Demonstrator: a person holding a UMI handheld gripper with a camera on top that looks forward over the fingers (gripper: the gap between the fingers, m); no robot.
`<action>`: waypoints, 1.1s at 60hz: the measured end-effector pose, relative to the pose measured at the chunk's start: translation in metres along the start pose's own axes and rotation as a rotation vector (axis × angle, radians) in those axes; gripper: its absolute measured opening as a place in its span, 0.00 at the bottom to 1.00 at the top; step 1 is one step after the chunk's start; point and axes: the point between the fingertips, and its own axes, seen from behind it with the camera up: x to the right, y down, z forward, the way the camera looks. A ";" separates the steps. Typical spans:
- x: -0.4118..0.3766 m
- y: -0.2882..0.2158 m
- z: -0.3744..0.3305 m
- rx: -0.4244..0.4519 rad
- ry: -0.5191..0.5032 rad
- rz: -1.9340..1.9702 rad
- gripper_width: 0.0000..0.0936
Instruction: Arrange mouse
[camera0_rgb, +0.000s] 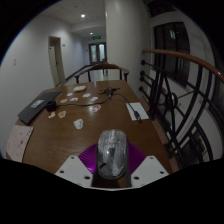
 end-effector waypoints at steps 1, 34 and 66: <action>0.001 0.000 -0.002 -0.005 0.002 0.006 0.39; -0.420 -0.010 -0.113 0.086 -0.309 -0.096 0.37; -0.412 0.049 -0.087 -0.045 -0.247 -0.269 0.91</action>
